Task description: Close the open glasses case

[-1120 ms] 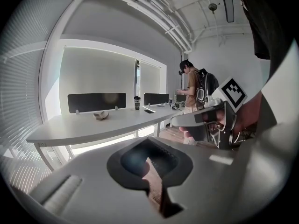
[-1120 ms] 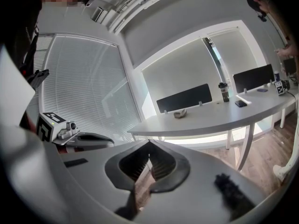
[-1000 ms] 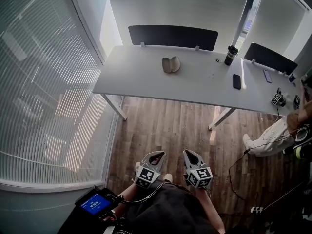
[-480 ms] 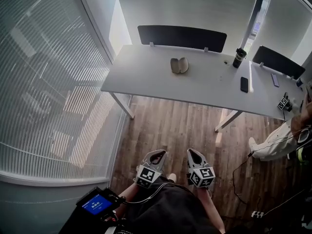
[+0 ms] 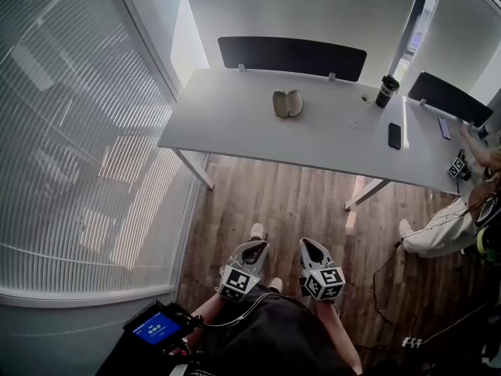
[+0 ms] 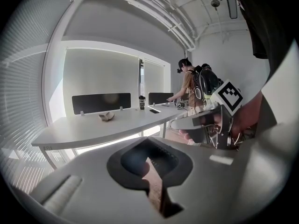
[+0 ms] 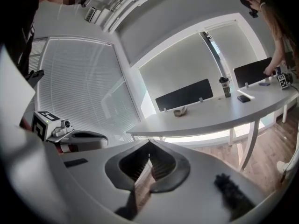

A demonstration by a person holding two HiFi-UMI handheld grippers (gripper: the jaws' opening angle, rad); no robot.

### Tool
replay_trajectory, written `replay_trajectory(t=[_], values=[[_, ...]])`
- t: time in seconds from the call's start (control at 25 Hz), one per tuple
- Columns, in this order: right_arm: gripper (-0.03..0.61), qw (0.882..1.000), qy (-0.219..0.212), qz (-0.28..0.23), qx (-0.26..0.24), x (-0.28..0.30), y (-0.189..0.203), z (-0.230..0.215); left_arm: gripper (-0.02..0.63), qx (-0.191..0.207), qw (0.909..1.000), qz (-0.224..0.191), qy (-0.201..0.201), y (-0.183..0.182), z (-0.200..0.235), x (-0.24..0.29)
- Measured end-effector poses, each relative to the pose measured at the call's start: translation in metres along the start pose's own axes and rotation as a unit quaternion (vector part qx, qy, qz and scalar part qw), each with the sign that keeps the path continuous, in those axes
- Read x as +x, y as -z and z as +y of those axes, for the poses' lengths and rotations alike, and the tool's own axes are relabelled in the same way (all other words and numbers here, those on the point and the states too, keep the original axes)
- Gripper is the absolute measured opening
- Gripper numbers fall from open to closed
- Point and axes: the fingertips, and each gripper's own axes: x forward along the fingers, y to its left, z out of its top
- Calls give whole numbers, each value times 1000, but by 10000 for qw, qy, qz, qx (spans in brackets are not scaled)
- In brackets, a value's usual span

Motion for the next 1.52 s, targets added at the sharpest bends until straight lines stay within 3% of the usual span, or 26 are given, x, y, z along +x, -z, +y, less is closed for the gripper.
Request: replay_trajectory(t=[0.32,0.8,1.52], values=[[5,9994,29,271,-205,30,-7,-11,6,-190,9997,-97,107,-16,29,30],[5,9986,153,421,-279,85,-49,-49,6,-489,9985,77,225,-46,82,91],[5,9950,179,762,-615,192,-88,-54,6,-456,9979,-189,407,-62,184,146]])
